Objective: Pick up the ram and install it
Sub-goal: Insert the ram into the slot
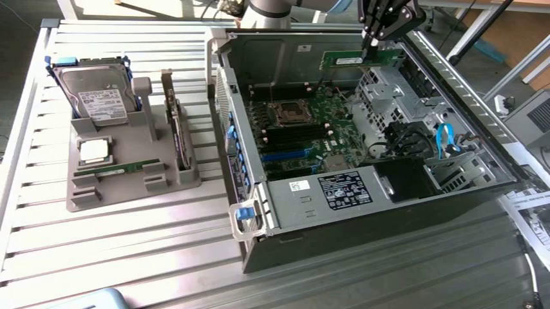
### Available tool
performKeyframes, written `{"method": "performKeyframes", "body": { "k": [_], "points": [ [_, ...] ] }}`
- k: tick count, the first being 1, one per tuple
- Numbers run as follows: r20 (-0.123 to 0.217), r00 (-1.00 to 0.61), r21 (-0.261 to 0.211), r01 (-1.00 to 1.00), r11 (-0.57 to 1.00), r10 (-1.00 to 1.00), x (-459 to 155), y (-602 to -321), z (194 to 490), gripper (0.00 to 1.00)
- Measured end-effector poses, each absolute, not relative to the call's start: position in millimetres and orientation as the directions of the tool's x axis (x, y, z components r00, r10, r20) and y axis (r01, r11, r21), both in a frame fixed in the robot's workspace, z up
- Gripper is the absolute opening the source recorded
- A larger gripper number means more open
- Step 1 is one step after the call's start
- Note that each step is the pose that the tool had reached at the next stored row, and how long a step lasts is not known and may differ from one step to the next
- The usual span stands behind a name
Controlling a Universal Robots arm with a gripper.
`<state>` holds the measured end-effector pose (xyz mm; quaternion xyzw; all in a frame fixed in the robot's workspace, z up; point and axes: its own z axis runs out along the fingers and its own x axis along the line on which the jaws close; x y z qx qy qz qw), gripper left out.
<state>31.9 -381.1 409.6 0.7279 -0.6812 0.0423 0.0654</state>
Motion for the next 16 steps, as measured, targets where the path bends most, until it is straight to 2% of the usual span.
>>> {"method": "performKeyframes", "body": {
  "k": [16],
  "points": [
    [0.151, 0.068, 0.037, -0.997, -0.063, -0.986, 31.9, -378.4, 404.6, 0.14]
  ]
}}
